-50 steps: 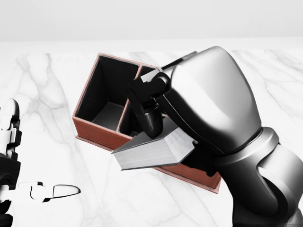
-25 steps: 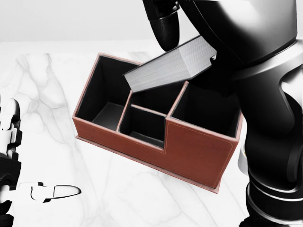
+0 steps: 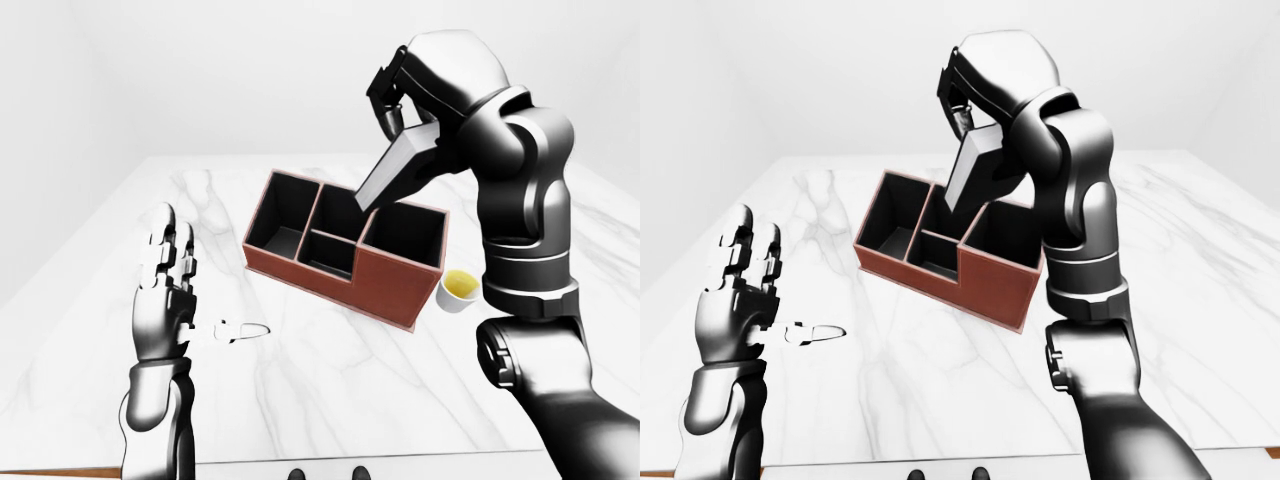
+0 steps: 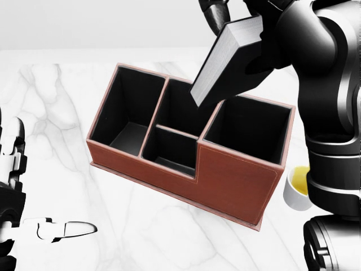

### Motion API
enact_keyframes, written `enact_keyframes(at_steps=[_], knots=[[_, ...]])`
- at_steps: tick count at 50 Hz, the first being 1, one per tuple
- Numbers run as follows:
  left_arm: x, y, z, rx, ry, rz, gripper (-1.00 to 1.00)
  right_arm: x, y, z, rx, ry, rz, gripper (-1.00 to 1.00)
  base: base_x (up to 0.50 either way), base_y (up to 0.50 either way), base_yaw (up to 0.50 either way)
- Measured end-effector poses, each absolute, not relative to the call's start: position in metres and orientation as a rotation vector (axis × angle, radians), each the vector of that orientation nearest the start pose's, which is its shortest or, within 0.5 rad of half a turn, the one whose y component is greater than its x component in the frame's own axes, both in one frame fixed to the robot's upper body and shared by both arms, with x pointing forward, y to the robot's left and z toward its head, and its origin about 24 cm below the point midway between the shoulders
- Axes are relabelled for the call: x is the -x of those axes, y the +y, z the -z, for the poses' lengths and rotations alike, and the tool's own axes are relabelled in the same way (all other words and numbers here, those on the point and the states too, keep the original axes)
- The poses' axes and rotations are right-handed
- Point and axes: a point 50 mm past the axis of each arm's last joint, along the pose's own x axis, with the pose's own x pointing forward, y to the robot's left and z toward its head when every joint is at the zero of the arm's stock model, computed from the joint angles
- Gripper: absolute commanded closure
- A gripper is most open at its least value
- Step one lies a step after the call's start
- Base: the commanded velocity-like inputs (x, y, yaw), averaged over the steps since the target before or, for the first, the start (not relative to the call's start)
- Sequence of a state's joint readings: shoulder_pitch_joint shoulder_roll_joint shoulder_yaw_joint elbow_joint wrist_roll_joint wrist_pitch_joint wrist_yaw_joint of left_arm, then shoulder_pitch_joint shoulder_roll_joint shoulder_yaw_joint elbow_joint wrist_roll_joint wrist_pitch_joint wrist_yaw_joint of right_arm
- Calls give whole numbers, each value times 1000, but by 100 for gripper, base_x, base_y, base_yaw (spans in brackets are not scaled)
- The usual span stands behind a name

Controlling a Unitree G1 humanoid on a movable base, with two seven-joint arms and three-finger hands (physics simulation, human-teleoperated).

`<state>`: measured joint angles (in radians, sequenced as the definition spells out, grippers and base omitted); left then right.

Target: Pick up the book and place it in the right compartment of the caddy.

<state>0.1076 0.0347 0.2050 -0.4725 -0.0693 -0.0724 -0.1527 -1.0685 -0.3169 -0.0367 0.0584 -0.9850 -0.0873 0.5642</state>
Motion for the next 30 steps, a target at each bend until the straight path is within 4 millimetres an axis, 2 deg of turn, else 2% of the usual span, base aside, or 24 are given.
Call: enact_keyframes(at_steps=[12, 30], knots=[[-213, 196, -134, -72, -444, -51, -100, -356, -117, -333, 1449, -553, -109, 100, 0, 0, 0], [-213, 197, -134, -70, -444, -53, -100, -390, -128, -308, 1534, -438, 14, 100, 0, 0, 0]])
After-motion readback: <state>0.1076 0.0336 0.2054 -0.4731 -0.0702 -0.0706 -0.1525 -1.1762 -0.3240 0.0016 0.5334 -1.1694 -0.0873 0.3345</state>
